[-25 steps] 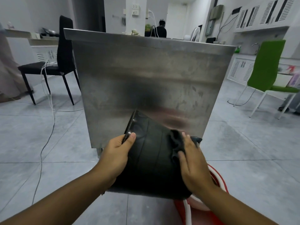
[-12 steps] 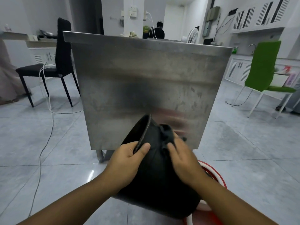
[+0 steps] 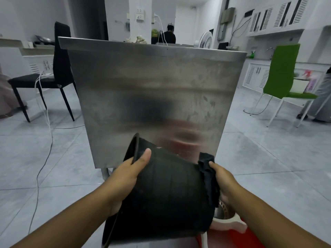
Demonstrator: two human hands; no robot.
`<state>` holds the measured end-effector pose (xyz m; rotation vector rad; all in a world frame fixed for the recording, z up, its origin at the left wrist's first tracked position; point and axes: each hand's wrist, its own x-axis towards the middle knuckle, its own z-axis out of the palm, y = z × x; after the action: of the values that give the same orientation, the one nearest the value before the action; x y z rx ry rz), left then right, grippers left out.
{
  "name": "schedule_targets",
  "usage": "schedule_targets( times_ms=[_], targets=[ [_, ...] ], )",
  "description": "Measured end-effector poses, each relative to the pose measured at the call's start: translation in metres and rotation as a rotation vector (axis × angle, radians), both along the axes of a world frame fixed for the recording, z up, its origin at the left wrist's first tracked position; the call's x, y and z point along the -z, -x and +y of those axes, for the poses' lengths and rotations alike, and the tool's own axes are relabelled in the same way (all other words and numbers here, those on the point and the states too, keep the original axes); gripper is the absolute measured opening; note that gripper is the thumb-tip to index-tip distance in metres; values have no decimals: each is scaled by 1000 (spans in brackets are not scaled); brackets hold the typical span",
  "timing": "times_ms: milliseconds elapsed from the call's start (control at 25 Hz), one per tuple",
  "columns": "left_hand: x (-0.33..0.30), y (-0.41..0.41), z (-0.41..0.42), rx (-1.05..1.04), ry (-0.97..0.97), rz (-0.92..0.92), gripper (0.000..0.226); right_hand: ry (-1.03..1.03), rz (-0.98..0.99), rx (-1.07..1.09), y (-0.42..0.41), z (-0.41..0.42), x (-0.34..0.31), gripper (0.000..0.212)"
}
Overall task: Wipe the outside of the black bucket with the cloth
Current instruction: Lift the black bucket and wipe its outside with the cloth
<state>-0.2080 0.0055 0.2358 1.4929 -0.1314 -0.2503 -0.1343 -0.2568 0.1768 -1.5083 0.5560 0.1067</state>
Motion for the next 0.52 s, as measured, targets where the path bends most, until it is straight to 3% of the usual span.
schedule_targets(
  times_ms=[80,240,400,440,520],
  targets=[
    [2,0,-2,-134,-93,-47,39,44,-31,-3,-1,9,5,32],
    [7,0,16,16,-123,-3,61,-19,-198,97,-9,-1,0,31],
    [-6,-10,4,-380,-22,-28,35,-38,-391,-33,1,22,4,31],
    [-7,-12,1,-455,-40,-48,36,35,-450,-86,8,31,10,34],
    [-4,-14,2,-503,-66,-58,39,429,-671,-229,25,43,29,46]
  ],
)
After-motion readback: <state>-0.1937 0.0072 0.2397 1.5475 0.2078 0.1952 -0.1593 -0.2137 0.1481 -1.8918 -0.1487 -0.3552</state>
